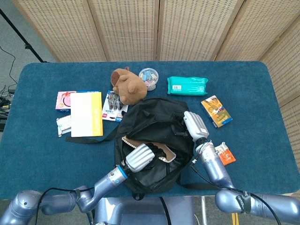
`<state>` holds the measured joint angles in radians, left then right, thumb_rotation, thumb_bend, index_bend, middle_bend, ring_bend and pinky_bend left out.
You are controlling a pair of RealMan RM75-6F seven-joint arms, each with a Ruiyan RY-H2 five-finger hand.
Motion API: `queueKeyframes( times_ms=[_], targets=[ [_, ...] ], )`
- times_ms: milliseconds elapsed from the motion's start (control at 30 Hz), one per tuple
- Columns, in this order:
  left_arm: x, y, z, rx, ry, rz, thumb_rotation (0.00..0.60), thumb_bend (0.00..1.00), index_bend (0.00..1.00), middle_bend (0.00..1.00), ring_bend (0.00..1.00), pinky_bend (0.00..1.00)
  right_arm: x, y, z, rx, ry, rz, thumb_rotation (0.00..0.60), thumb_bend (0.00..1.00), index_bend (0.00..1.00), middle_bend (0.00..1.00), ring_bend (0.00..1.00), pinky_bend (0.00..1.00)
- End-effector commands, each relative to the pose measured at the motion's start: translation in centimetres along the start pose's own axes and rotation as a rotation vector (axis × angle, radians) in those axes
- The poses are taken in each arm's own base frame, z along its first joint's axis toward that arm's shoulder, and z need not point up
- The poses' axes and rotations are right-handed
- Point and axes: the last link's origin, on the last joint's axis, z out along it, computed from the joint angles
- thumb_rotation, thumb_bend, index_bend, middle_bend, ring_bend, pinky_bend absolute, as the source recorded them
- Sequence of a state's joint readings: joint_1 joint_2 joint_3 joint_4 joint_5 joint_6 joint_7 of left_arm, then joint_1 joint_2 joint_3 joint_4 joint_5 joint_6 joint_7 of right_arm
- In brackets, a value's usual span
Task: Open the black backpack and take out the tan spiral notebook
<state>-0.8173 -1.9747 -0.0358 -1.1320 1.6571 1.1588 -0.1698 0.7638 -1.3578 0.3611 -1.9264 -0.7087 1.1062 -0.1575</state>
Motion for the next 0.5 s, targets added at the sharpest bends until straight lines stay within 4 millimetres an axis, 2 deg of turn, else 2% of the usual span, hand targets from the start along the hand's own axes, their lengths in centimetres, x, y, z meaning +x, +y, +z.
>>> queueKeyframes(
  times_ms=[33,500],
  targets=[
    [0.6,-0.1,-1.0,-0.001,0.010,-0.058,0.600,1.00,0.78,0.58,0.47,0.59,-0.1,0.2,0.1,-0.010,0.000,-0.005,0.600,0.65,0.72,0.65,0.57,0.63],
    [3.0,0.9,-2.3,-0.059,0.112,-0.252,0.600,1.00,0.78,0.58,0.47,0.59,-1.3,0.3,0.4,-0.029,-0.024,-0.004,0.600,0.65,0.72,0.65,0.57,0.63]
  ],
)
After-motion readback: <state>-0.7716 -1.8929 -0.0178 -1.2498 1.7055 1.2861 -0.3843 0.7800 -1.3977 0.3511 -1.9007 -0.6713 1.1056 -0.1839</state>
